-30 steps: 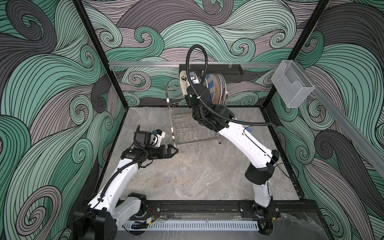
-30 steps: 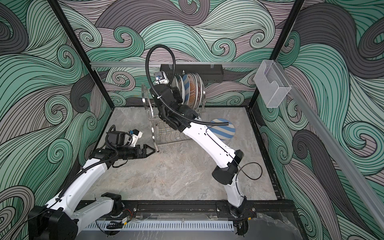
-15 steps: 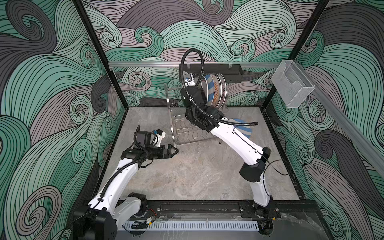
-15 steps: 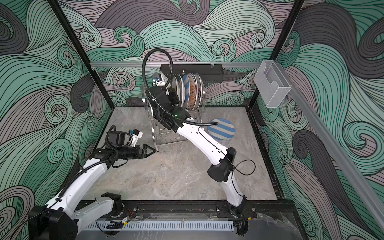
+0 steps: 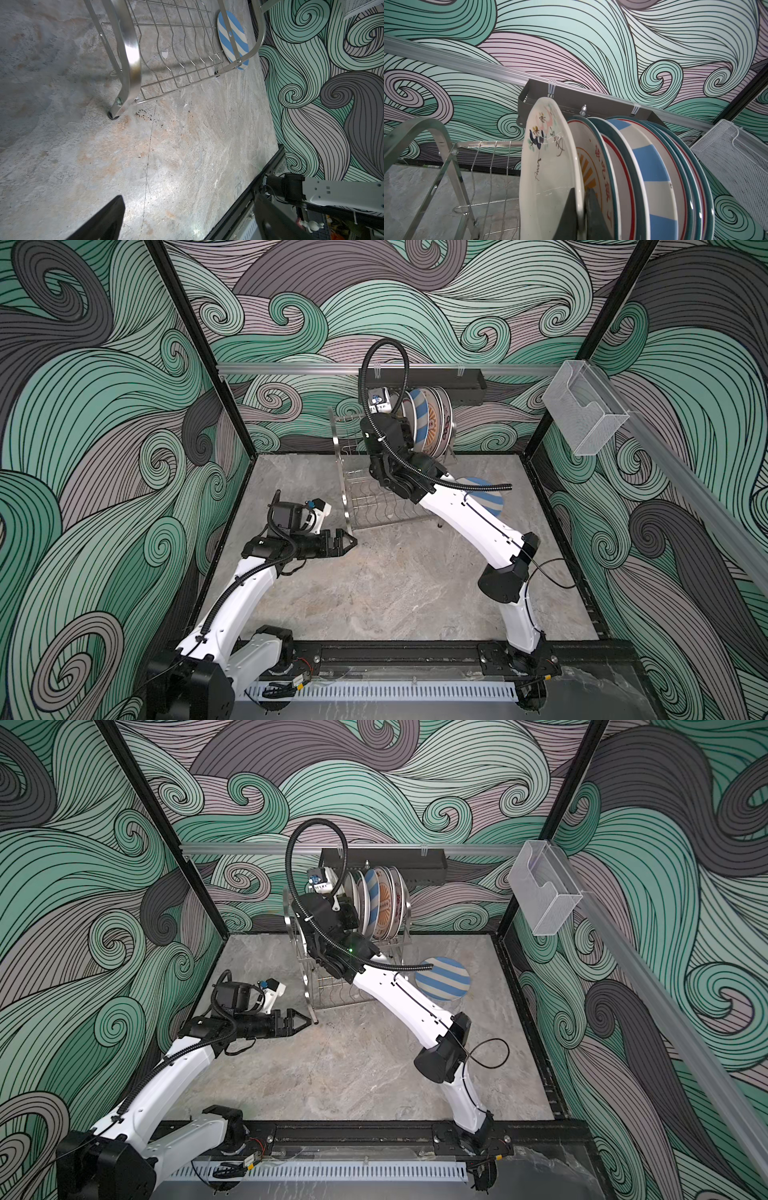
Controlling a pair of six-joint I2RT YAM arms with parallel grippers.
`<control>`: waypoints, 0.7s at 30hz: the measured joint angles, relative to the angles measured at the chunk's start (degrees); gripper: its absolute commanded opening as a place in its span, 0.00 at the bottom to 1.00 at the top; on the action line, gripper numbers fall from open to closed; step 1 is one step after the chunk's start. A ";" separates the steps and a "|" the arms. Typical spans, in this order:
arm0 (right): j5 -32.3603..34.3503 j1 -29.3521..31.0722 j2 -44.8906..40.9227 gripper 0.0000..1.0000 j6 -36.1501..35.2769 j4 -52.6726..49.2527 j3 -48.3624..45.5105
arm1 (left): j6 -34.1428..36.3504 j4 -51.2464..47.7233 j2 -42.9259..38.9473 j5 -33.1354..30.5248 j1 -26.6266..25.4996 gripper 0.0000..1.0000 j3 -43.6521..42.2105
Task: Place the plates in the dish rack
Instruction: 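Lower the cream plate into the rack slots in front of the other plates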
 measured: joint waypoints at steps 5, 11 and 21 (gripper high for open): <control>1.95 0.00 0.00 0.00 -4.09 3.69 0.70 | 0.00 0.00 0.00 0.00 0.00 0.99 0.00; 2.75 0.13 0.00 0.00 -6.51 6.14 0.81 | 0.02 0.00 -0.02 0.02 0.00 0.98 0.00; 2.82 0.28 0.13 0.00 -6.73 6.27 0.81 | 0.09 -0.02 -0.04 0.02 0.00 0.99 0.00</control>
